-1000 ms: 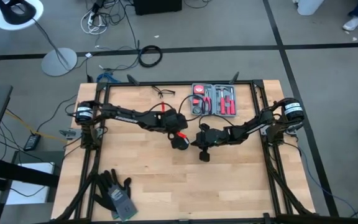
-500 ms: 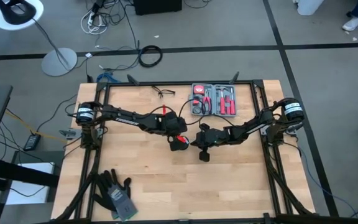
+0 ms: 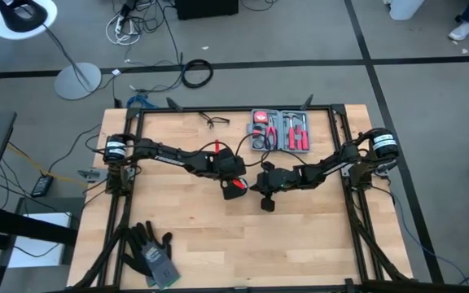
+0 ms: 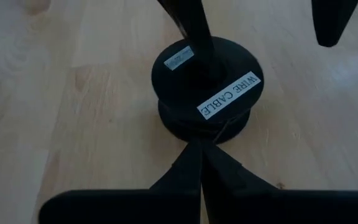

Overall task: Coil cords
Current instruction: Uncoil the black wire from the spool

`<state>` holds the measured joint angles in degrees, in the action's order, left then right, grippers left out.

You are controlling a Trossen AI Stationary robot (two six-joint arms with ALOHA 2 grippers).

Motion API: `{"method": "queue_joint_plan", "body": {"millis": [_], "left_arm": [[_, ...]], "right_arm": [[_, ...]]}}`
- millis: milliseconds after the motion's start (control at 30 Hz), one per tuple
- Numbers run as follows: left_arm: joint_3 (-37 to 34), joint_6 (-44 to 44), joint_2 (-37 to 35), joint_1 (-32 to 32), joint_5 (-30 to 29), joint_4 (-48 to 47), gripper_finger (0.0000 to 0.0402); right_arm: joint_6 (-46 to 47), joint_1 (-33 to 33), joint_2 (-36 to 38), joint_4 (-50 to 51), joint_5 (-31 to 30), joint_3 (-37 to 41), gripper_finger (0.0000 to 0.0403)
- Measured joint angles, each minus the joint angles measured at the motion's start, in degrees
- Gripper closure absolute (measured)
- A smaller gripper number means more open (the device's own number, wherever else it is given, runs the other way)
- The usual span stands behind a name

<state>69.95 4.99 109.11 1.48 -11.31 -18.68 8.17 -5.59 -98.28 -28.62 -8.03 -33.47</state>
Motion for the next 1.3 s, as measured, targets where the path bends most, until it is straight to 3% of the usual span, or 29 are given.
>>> {"method": "queue_joint_plan", "body": {"millis": [233,667,833,967,1300], "left_arm": [[0.1,0.2,0.1,0.0,0.0,-1.2,0.0034],[0.2,0.4,0.0,0.2,-0.9,-4.9,0.0034],[0.2,0.3,0.0,0.2,-0.8,-4.8,0.0034],[0.1,0.3,0.0,0.2,-0.8,-4.7,0.0034],[0.0,0.1,0.0,0.2,-0.7,-4.1,0.0034]], "right_arm": [[1.8,0.0,1.0,3.2,-1.7,0.0,0.0403],[4.6,-2.2,18.7,28.1,-6.6,0.0,0.0403],[5.8,-2.6,22.1,27.1,-6.8,0.0,0.0401],[5.8,-2.5,18.4,22.9,-6.8,0.0,0.0389],[5.2,-3.3,-0.3,1.0,-4.2,-0.2,0.0338]]}}
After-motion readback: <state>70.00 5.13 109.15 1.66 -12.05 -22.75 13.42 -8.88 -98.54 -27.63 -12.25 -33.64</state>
